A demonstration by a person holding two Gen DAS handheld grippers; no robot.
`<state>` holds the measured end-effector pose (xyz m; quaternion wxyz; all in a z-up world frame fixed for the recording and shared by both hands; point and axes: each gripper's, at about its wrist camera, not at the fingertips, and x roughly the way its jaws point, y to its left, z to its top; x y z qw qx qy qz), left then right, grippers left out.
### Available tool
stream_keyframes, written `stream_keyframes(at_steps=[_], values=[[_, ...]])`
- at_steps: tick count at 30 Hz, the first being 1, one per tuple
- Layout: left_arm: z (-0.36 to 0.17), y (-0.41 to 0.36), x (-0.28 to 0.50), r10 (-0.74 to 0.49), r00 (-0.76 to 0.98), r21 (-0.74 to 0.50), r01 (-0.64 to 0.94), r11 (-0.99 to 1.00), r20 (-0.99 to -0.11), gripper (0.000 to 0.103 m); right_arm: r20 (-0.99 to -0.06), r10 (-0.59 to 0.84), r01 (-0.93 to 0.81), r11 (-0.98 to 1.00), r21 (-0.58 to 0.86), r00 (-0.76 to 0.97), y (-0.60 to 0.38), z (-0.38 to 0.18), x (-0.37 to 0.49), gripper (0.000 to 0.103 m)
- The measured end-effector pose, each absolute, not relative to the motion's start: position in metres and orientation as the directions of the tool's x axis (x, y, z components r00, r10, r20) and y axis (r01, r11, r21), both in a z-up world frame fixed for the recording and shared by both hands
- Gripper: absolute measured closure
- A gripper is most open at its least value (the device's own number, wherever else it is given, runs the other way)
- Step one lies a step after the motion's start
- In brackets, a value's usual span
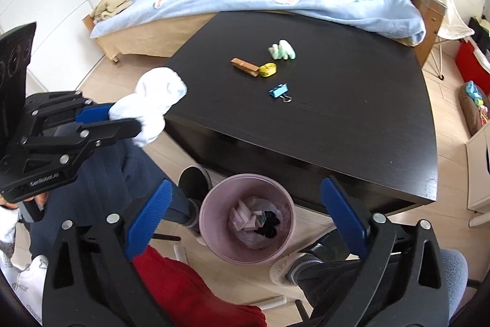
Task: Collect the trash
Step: 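Lower the white cloth into the pink bin and open the left gripper, then reach the right gripper to the remaining blue binder clip and close on it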
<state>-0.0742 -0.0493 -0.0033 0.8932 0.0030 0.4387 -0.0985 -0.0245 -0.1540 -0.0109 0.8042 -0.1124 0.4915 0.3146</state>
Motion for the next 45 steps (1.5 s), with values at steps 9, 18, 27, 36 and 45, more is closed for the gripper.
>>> stream_keyframes(at_steps=[9,18,27,36,45], values=[[-0.003,-0.056,-0.075,-0.189,0.588,-0.079,0.206,0.975,-0.786,0.082,-0.844,0.369,-0.566,0.819,0.097,0.389,-0.168,-0.001,-0.02,0.005],[-0.002,-0.067,-0.075,-0.206,0.582,-0.071,0.247,0.966,-0.787,0.082,-0.83,0.347,-0.53,0.845,0.074,0.437,-0.18,0.009,-0.014,0.005],[0.0,-0.076,-0.074,-0.227,0.574,-0.068,0.285,0.956,-0.787,0.082,-0.823,0.339,-0.502,0.861,0.076,0.457,-0.193,0.014,-0.011,0.005],[-0.003,-0.077,-0.072,-0.262,0.572,-0.1,0.299,0.949,-0.777,0.032,-0.819,0.341,-0.497,0.864,0.079,0.462,-0.195,0.018,-0.011,0.005],[-0.007,-0.061,-0.066,-0.188,0.603,-0.086,0.194,0.977,-0.775,0.008,-0.822,0.342,-0.501,0.862,0.081,0.456,-0.192,0.017,-0.01,0.004]])
